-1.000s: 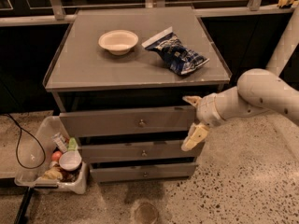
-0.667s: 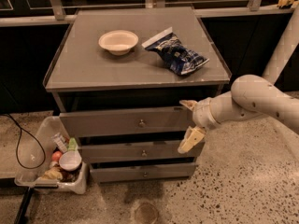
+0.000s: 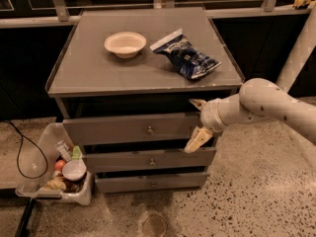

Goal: Open top drawer

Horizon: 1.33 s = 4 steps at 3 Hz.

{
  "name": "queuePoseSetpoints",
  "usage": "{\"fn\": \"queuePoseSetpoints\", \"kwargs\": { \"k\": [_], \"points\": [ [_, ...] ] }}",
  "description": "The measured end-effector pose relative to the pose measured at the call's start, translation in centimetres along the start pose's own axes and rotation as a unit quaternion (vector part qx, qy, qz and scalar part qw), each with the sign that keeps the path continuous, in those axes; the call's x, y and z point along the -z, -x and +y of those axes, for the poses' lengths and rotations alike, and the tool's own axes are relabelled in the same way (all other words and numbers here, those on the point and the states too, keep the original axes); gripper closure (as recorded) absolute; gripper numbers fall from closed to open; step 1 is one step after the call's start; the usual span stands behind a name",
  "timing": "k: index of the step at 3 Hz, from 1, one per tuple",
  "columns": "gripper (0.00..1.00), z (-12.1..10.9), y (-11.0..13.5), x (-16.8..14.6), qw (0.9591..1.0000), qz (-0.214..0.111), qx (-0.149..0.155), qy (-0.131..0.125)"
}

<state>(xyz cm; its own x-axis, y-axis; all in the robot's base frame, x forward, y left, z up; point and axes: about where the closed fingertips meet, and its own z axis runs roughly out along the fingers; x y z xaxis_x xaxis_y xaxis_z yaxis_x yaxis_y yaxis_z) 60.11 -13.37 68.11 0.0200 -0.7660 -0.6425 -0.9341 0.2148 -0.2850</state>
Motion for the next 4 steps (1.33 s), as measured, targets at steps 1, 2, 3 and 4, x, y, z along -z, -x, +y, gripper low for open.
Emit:
{"fn": "queuePoseSetpoints", "kwargs": {
  "k": [1,2,3,4],
  "points": [
    [0.0,-1.3,-1.4,-1.1,0.9999,0.005,-0.005,-0.013],
    [0.0,-1.8,-3.0,-2.4,0.9997,0.008,-0.016,-0.015],
    [0.0,-2.3,-4.2,-3.4,0.9995,0.01,-0.024,-0.018],
    [0.19,-2.3,-4.2,-3.4,0.9995,0.01,-0.024,-0.018]
  ]
}}
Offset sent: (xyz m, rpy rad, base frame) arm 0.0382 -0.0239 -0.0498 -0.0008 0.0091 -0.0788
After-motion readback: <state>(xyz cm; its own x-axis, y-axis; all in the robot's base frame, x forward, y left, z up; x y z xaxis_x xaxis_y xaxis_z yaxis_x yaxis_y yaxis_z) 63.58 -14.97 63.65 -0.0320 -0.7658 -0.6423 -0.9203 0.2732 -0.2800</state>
